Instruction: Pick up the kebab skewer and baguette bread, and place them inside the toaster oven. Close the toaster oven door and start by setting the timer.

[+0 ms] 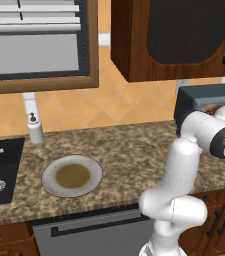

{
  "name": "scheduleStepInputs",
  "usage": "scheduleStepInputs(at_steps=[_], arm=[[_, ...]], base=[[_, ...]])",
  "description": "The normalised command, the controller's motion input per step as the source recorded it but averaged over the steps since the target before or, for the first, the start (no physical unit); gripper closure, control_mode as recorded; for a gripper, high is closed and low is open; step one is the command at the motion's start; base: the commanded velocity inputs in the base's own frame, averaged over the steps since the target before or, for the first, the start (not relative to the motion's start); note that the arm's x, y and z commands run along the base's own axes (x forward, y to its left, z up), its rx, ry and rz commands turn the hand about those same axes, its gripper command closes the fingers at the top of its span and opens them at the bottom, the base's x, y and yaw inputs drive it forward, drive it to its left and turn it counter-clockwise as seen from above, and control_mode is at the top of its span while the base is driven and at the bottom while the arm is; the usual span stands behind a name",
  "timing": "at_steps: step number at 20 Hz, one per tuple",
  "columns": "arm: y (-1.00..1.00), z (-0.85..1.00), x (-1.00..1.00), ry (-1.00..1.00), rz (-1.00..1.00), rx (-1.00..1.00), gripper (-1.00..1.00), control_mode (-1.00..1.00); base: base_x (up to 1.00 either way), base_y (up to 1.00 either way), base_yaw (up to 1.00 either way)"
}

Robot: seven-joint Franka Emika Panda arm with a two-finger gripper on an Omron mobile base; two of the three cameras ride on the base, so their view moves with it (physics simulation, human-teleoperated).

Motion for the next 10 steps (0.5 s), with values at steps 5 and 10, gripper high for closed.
scheduleStepInputs(at_steps=[5,10], arm=[[0.0,-0.03,0.13,0.0,0.0,0.01,-1.0,-1.0],[-0.06,-0.25,0.0,0.0,0.0,0.01,-1.0,-1.0]], base=[[0.0,0.0,0.0],[0.0,0.0,0.0]])
